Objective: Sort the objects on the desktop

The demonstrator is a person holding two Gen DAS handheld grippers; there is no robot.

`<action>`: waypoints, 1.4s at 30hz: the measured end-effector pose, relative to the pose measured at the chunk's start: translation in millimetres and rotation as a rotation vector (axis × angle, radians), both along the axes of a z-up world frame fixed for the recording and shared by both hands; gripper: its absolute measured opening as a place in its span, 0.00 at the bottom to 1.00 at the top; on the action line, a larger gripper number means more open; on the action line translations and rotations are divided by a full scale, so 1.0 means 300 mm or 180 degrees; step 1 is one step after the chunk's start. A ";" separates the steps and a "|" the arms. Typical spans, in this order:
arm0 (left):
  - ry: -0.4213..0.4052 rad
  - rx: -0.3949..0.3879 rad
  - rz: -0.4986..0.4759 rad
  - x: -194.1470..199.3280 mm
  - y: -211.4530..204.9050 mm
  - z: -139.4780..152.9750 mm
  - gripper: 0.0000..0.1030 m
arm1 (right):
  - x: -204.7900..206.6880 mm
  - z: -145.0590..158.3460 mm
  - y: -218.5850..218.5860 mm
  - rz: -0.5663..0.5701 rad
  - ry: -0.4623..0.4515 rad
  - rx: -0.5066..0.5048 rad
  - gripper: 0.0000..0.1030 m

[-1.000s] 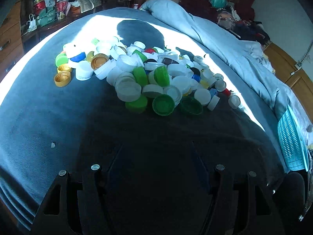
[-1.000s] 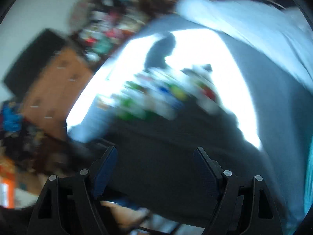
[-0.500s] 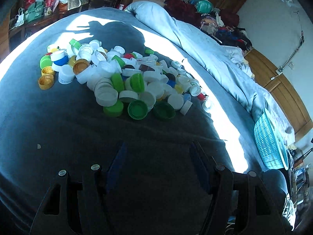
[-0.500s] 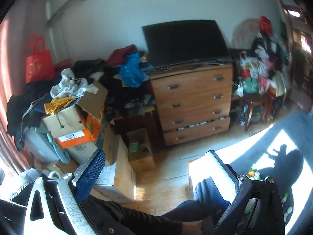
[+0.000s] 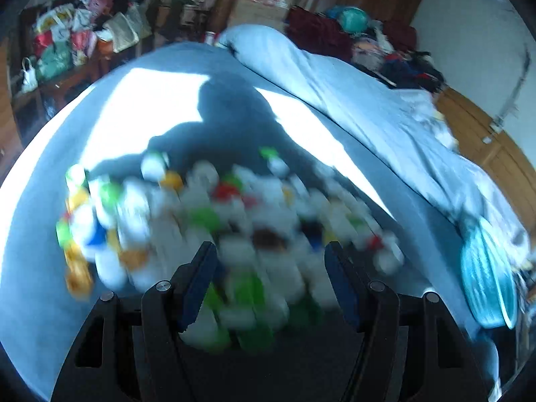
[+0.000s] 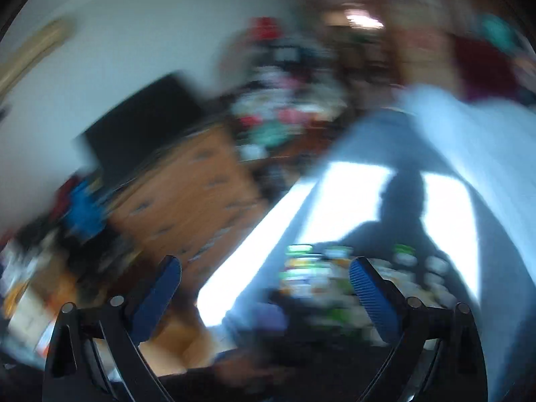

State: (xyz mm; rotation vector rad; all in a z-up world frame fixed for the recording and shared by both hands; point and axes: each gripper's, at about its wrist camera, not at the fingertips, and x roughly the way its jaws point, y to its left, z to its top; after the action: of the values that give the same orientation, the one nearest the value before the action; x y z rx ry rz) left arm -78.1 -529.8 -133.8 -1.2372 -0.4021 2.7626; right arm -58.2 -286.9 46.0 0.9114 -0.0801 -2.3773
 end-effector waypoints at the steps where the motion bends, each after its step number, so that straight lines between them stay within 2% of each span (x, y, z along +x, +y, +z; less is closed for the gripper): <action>1: -0.0110 -0.0166 0.0095 -0.089 -0.005 -0.008 0.59 | -0.024 -0.095 0.074 -0.0300 0.0041 0.0197 0.97; 3: -0.0302 -0.0451 0.0238 -0.250 -0.011 -0.044 0.59 | -0.034 -0.341 0.220 -0.0458 -0.0337 0.0183 0.96; 5: -0.0418 -0.0656 0.0388 -0.378 -0.021 -0.104 0.59 | 0.027 -0.596 0.327 -0.0595 -0.0776 0.0242 0.90; 8: -0.0939 -0.0798 0.0373 -0.460 -0.020 -0.243 0.63 | 0.141 -0.824 0.415 -0.0633 -0.1064 0.0385 0.87; 10: -0.0870 -0.0901 0.0344 -0.410 0.007 -0.243 0.62 | 0.211 -0.921 0.451 -0.0665 -0.1197 0.0364 0.87; 11: -0.0916 -0.0906 0.0306 -0.383 0.018 -0.247 0.62 | 0.227 -0.953 0.469 -0.0706 -0.1267 0.0371 0.87; 13: -0.0930 -0.0761 0.0244 -0.307 0.029 -0.250 0.64 | 0.190 -0.972 0.493 -0.0712 -0.1370 0.0294 0.87; 16: -0.0882 -0.0883 0.0062 -0.208 0.090 -0.254 0.65 | 0.161 -0.961 0.473 -0.0704 -0.1169 0.0265 0.87; 19: -0.0877 -0.0955 -0.0145 -0.134 0.165 -0.242 0.65 | 0.138 -0.994 0.469 -0.0768 -0.1271 0.0225 0.88; 23: -0.0796 -0.0760 -0.0368 -0.037 0.254 -0.228 0.67 | 0.137 -0.987 0.472 -0.0781 -0.1229 0.0220 0.89; 26: -0.0660 -0.0915 -0.0630 0.025 0.344 -0.223 0.70 | 0.137 -0.987 0.453 -0.0768 -0.1178 0.0307 0.89; 28: -0.0706 -0.0799 -0.0835 0.042 0.391 -0.215 0.70 | 0.138 -0.993 0.442 -0.0740 -0.1145 0.0372 0.91; 30: -0.0629 -0.0804 -0.1005 0.068 0.426 -0.195 0.70 | 0.140 -1.002 0.431 -0.0716 -0.1108 0.0459 0.92; 33: -0.0281 -0.0542 -0.0758 0.140 0.352 -0.104 0.70 | 0.146 -1.014 0.402 -0.0649 -0.1014 0.0635 0.97; 36: -0.0022 -0.0438 -0.0148 0.218 0.188 -0.050 0.70 | 0.156 -1.030 0.377 -0.0588 -0.0900 0.0855 1.00; 38: -0.0067 -0.0337 0.0164 0.281 0.087 -0.053 0.70 | 0.158 -1.039 0.374 -0.0577 -0.0842 0.0878 1.00; 40: -0.0247 -0.0230 0.0199 0.321 0.036 -0.077 0.69 | 0.164 -1.049 0.377 -0.0562 -0.0777 0.0868 1.00; 42: -0.0410 -0.0132 0.0061 0.349 0.038 -0.083 0.68 | 0.172 -1.055 0.374 -0.0549 -0.0698 0.0877 1.00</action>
State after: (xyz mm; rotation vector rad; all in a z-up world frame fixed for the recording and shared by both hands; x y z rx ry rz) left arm 26.6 -518.4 -158.6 -1.4334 -0.3702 2.7291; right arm -6.8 -174.9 -270.4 1.3429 0.0898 -2.4769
